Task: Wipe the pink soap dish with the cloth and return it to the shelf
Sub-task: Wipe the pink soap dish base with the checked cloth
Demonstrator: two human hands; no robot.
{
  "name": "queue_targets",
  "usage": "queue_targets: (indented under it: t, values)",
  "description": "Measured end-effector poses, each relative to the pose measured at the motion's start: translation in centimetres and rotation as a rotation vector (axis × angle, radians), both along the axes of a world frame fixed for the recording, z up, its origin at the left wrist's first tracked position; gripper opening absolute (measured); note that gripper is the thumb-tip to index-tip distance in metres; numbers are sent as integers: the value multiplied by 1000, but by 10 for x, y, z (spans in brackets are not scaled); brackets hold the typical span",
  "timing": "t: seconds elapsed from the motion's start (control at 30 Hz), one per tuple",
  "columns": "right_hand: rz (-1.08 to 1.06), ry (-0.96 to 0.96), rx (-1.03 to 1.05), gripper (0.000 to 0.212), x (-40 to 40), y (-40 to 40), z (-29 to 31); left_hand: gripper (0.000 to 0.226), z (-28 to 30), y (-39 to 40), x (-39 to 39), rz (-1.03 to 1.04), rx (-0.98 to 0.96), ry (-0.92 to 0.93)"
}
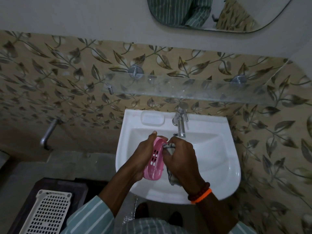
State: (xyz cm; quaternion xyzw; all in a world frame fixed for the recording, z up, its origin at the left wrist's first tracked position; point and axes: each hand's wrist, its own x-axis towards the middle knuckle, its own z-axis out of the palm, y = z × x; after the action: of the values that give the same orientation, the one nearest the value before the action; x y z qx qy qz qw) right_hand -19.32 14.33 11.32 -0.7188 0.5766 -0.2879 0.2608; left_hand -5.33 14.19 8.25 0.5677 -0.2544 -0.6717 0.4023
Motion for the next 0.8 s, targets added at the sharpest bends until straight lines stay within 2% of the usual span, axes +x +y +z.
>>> queue_targets:
  t: [0.1, 0.2, 0.3, 0.47, 0.67, 0.8]
  values:
    - [70, 61, -43, 14, -2, 8, 0, 50, 7, -7, 3, -3, -24, -58]
    - [181, 223, -99, 11, -1, 29, -3, 51, 12, -14, 11, -27, -46, -99]
    - [336, 308, -64, 19, -3, 29, 1, 55, 13, -15, 16, -89, -49, -96]
    - [351, 521, -251, 16, -16, -1, 17, 54, 12, -11, 10, -138, -6, -84]
    - [512, 546, -124, 27, -7, 31, 5, 59, 18, -18, 11, -146, -55, -125]
    - [518, 624, -217, 22, -14, 15, 10, 60, 18, -16, 11, -176, -17, -123]
